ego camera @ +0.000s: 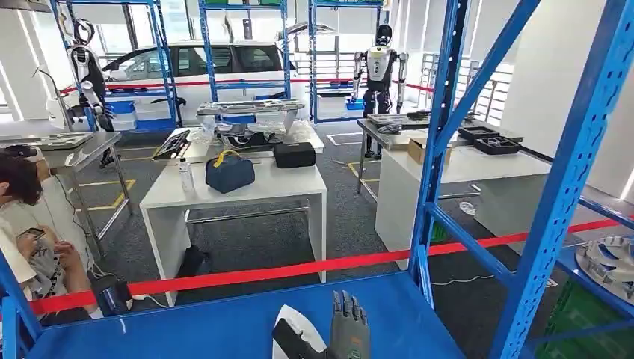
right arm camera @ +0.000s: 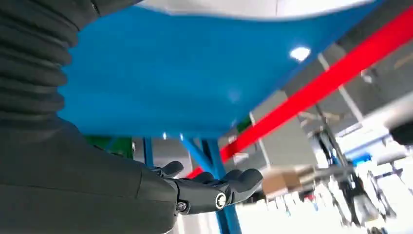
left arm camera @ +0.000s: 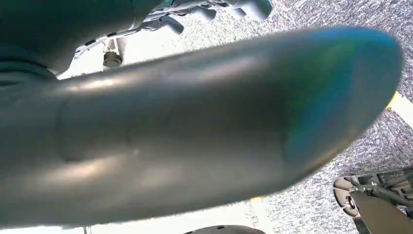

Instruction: Take the parts from the cabinet and place them on the table.

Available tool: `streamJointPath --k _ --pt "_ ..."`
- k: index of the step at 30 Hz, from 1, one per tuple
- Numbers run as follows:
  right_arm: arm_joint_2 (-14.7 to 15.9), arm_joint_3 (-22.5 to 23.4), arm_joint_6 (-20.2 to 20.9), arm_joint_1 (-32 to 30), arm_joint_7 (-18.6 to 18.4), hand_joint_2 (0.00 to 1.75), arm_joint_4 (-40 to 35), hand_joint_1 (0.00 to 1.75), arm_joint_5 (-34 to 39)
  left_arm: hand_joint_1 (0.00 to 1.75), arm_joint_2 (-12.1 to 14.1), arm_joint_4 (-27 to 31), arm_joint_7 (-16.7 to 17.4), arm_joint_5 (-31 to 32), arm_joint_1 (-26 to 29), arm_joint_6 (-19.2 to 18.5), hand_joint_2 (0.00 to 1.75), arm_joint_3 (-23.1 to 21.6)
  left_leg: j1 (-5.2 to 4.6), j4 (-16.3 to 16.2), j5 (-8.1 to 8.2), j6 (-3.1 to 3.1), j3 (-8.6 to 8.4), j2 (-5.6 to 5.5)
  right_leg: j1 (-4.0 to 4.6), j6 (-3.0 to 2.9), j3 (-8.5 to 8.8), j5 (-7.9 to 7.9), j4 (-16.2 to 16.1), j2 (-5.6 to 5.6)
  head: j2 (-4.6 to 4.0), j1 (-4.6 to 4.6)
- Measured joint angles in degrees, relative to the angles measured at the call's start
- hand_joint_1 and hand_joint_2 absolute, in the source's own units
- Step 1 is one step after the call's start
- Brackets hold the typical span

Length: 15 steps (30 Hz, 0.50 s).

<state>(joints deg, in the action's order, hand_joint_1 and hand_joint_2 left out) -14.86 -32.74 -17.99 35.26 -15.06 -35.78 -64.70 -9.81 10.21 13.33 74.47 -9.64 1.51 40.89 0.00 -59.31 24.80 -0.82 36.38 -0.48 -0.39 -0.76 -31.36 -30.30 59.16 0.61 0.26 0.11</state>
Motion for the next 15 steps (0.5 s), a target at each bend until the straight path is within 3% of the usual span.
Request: streamJointPath --k 4,5,11,15 --pt "0.57 0.0 0.13 -1.01 -0.37 0.0 -2.45 0.0 -1.42 0.0 -0.07 0.0 0.02 0.13 0.02 0.0 0.0 0.0 0.0 0.0 0.0 0.0 0.0 0.0 0.0 0.0 0.0 0.0 0.0 0.0 0.0 0.0" --pt "0.72 0.0 0.32 -1.25 -0.54 1.75 -2.86 0.0 -1.87 0.0 -0.11 0.0 0.04 0.13 0.02 0.0 0.0 0.0 0.0 0.0 0.0 0.0 0.0 0.0 0.0 0.0 -0.01 0.0 0.0 0.0 0.0 0.0" --pt "1.57 0.64 4.7 -4.59 -0.68 1.75 -5.64 0.0 -2.09 0.0 -0.17 0.0 -0.07 -0.02 0.14 0.0 0.0 0.59 0.01 0.0 0.01 0.0 0.0 0.0 0.0 0.0 0.0 0.0 -0.01 -0.01 0.0 0.0" --pt "2.08 2.06 5.2 -5.52 0.35 1.75 -5.64 0.0 -0.63 0.0 -0.17 0.0 -0.13 -0.02 0.34 0.0 0.0 0.85 0.01 0.0 0.01 0.0 0.0 0.01 0.0 0.0 0.0 0.0 -0.01 0.0 0.0 0.0"
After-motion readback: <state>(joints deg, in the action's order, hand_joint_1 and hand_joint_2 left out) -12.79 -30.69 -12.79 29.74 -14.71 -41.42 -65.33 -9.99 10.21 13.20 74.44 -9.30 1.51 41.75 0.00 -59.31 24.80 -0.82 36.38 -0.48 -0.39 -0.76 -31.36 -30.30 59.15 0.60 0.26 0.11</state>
